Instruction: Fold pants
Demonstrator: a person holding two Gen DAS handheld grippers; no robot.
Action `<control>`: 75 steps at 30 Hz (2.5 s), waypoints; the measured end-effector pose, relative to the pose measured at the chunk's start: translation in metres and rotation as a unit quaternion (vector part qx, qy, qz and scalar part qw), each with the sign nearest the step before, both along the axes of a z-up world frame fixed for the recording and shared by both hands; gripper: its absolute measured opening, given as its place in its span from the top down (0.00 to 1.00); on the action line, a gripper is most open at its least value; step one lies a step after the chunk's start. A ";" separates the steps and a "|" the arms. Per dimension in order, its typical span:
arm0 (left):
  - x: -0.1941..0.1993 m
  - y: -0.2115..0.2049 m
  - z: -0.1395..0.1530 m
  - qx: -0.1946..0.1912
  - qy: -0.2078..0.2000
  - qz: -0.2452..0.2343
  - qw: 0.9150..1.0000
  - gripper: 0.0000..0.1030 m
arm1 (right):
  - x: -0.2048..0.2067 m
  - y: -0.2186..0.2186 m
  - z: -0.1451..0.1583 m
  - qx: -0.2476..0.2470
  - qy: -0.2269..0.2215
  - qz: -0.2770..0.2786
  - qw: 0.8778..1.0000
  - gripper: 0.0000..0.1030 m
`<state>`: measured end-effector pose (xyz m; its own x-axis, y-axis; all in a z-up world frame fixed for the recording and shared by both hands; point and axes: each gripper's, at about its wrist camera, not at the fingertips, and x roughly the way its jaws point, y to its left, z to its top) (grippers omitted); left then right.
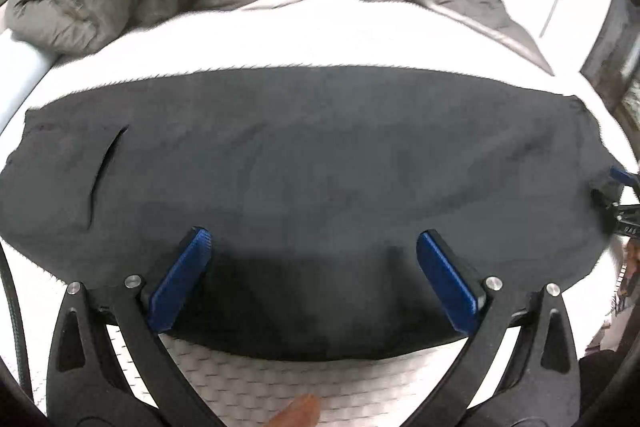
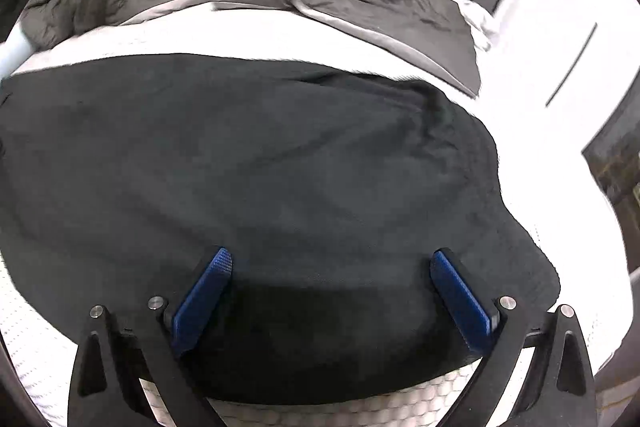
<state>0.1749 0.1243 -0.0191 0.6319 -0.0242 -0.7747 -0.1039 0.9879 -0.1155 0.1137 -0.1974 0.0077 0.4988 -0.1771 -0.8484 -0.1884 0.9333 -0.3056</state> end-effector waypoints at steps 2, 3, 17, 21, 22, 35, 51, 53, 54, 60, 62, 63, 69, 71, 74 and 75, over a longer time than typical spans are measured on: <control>0.013 -0.024 0.007 0.000 -0.004 -0.030 1.000 0.01 | 0.000 0.019 0.008 0.041 0.000 0.029 0.999 0.01; 0.023 -0.042 0.009 0.005 0.000 -0.048 0.999 0.01 | 0.002 0.031 0.009 0.051 0.003 0.041 0.998 0.01; 0.092 -0.077 -0.022 0.038 0.075 -0.095 0.992 0.00 | 0.072 0.043 -0.014 -0.074 0.032 0.032 0.996 0.01; 0.084 -0.031 -0.021 0.046 0.073 -0.035 0.996 0.00 | 0.081 -0.059 -0.002 -0.075 0.000 -0.136 0.988 0.00; 0.083 -0.021 -0.022 0.047 0.074 -0.018 0.996 0.00 | 0.080 -0.075 0.001 -0.040 0.000 -0.160 0.986 0.01; 0.111 -0.105 0.004 0.000 0.044 -0.072 0.996 0.01 | 0.075 0.034 0.031 0.065 -0.010 -0.017 0.998 0.00; 0.144 -0.043 -0.022 0.034 0.075 -0.030 0.996 0.00 | 0.115 -0.081 0.009 -0.056 -0.007 -0.178 0.982 0.01; 0.143 -0.025 -0.022 0.027 0.075 -0.002 0.997 0.00 | 0.117 -0.080 0.015 -0.052 -0.007 -0.176 0.983 0.01; 0.139 -0.023 -0.019 0.028 0.074 0.006 0.997 0.01 | 0.116 -0.071 0.021 -0.069 -0.007 -0.166 0.984 0.01; 0.153 -0.070 0.005 -0.008 0.033 -0.062 0.998 0.01 | 0.123 -0.013 0.052 -0.002 -0.045 -0.077 0.996 0.01; 0.166 -0.099 0.005 -0.026 0.023 -0.087 0.996 0.01 | 0.134 0.023 0.038 0.074 -0.019 -0.026 0.997 0.01; 0.172 -0.116 0.003 -0.032 0.024 -0.098 0.994 0.01 | 0.137 0.039 0.028 0.091 -0.001 -0.005 0.996 0.01; 0.206 -0.122 -0.019 0.004 0.050 -0.094 0.994 0.01 | 0.152 0.074 -0.027 0.028 0.070 0.028 0.997 0.26; 0.204 -0.110 -0.021 0.021 0.050 -0.076 0.996 0.01 | 0.150 0.045 -0.015 0.002 0.047 -0.018 0.999 0.25; 0.196 -0.067 -0.021 0.029 0.057 -0.028 0.998 0.01 | 0.150 -0.025 -0.009 -0.079 0.013 -0.146 0.986 0.25; 0.197 -0.055 -0.023 0.032 0.057 -0.013 0.998 0.01 | 0.149 -0.045 -0.007 -0.060 0.012 -0.171 0.983 0.27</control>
